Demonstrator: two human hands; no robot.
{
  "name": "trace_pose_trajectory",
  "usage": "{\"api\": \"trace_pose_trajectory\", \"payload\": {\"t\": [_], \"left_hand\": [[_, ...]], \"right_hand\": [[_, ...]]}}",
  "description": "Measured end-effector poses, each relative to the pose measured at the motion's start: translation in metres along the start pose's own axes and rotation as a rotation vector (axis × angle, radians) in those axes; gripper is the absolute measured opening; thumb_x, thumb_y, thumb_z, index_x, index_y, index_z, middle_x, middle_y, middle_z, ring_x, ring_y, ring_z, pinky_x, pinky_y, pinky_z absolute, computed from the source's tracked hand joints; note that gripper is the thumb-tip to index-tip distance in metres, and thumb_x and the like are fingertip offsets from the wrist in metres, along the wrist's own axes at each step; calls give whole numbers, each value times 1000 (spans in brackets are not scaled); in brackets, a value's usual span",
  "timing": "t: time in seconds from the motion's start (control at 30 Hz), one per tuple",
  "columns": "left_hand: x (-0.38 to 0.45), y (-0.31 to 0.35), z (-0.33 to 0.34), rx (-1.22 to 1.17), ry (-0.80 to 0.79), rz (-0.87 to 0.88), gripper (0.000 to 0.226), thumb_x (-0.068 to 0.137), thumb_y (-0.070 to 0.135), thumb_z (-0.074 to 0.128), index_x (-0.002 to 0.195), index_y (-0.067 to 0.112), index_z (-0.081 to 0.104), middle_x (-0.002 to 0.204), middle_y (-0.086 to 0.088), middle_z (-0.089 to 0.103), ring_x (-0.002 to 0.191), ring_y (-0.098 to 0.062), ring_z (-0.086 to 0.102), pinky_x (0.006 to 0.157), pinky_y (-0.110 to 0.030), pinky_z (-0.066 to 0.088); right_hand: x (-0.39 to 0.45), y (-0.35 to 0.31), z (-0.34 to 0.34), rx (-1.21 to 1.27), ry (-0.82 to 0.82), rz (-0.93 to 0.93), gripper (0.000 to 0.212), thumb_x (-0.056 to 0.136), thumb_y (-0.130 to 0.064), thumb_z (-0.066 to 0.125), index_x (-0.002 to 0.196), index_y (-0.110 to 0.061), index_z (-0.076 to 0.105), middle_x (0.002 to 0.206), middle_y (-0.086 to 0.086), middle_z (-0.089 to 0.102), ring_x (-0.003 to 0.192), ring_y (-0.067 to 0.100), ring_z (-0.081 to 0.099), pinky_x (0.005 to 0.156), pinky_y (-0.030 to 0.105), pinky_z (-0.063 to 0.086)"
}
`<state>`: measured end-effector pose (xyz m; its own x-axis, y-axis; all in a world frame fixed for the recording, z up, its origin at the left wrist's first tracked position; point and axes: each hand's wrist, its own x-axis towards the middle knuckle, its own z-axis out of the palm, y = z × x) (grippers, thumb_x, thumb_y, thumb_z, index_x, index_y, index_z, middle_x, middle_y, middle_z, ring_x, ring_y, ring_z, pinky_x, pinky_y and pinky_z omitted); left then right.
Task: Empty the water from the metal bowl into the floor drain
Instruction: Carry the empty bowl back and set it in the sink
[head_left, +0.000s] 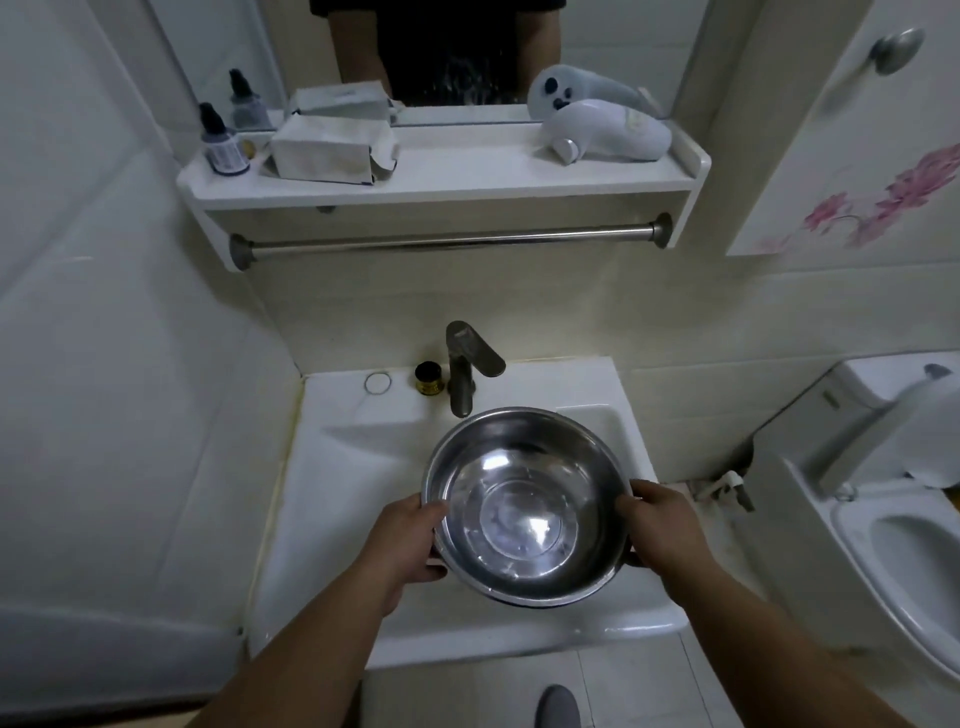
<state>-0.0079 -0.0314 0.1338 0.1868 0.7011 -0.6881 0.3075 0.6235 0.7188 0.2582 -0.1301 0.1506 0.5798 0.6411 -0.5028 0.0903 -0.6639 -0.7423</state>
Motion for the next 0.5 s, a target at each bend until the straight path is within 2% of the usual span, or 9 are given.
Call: {"api": "trace_pose_trajectory", "payload": {"t": [0.13, 0.27, 0.5], "left_hand": [[8, -15, 1, -49, 22, -52, 20, 95, 25, 63, 105, 24, 80, 87, -5, 84, 81, -26, 78, 66, -34, 62], [18, -25, 2, -77, 52, -86, 20, 99, 23, 60, 109, 23, 78, 93, -9, 84, 92, -31, 77, 75, -40, 63], [44, -36, -11, -91, 88, -113, 21, 99, 21, 59, 107, 17, 78, 86, -7, 83, 81, -25, 73, 73, -38, 62]], "right_hand": [[14, 4, 9, -57, -60, 16, 27, 91, -7, 55, 100, -25, 74, 88, 15, 77, 84, 39, 74, 75, 61, 65], [29, 5, 19, -106, -83, 22, 26, 91, -9, 55, 103, -20, 75, 85, 15, 77, 81, 38, 74, 72, 58, 66], [51, 9, 45, -146, -137, 57, 28, 91, -9, 54, 106, -16, 77, 85, 17, 76, 81, 40, 73, 73, 58, 66]]}}
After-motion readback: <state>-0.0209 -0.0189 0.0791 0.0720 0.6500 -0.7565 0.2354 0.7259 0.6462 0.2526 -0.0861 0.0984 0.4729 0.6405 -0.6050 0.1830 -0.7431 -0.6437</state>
